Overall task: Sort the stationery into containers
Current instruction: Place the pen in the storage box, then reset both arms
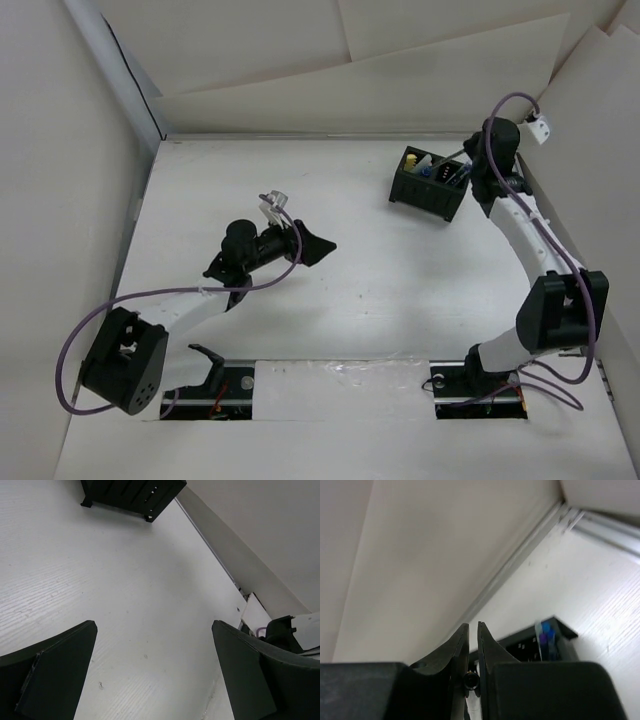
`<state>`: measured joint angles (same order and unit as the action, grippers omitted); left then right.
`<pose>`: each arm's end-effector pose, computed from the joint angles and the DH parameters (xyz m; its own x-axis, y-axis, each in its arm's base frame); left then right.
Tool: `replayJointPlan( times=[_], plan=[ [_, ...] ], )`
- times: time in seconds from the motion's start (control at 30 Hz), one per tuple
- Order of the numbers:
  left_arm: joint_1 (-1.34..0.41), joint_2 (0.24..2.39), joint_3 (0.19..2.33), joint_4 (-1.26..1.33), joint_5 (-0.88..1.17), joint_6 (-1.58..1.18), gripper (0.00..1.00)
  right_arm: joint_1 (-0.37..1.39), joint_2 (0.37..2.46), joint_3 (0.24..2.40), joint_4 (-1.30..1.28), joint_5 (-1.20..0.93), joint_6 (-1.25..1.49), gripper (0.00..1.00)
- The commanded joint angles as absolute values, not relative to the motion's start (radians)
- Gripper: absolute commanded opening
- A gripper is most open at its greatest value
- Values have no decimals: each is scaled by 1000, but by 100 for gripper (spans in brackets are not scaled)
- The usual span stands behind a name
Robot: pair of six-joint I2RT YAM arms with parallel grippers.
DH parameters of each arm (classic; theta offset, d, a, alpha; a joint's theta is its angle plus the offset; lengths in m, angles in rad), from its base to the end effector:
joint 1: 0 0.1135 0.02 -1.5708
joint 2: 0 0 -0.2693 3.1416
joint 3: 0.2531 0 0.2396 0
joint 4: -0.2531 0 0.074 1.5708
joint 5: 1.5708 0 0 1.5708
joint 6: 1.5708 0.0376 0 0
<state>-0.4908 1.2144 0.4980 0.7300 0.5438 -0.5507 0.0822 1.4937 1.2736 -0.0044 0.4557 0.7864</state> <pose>0.2083 -0.1334 0.2602 -0.4396 -0.2728 -0.8558 0.7388 0.4320 -0.5172 0.3440 0.0117 0.3659 0.0938 0.6455 -0.7580 0.4070 0.6700 0.6208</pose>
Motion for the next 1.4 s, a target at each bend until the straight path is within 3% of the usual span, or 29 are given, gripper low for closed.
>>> replayJointPlan(
  times=[0.0,0.3,0.53,0.6,0.67,0.7,0.8,0.93,1.17,1.37],
  plan=[
    [-491,1169,485,758,520,-551,100,75,1563,1390,-17,724,733,0],
    [-491,1118,476,710,480,-560,100,84,1790,1558,-40,951,606,0],
    [-491,1109,476,699,460,-560,100,103,1833,1537,-40,923,597,0],
    [-491,1109,476,699,460,-560,100,124,1845,1526,-40,911,597,11],
    [-491,1109,476,699,450,-560,100,136,1845,1514,-49,899,620,32],
    [-491,1109,476,690,449,-560,100,137,1845,1500,-49,899,632,51],
    [-491,1086,476,678,430,-560,100,147,1792,1479,-49,851,641,77],
    [-491,1068,476,647,405,-560,100,147,1688,1468,-98,816,672,95],
    [-491,1005,466,629,385,-569,100,193,1398,1309,-137,681,748,99],
    [-491,956,466,554,348,-578,100,377,1130,1030,-173,615,770,100]
  ],
)
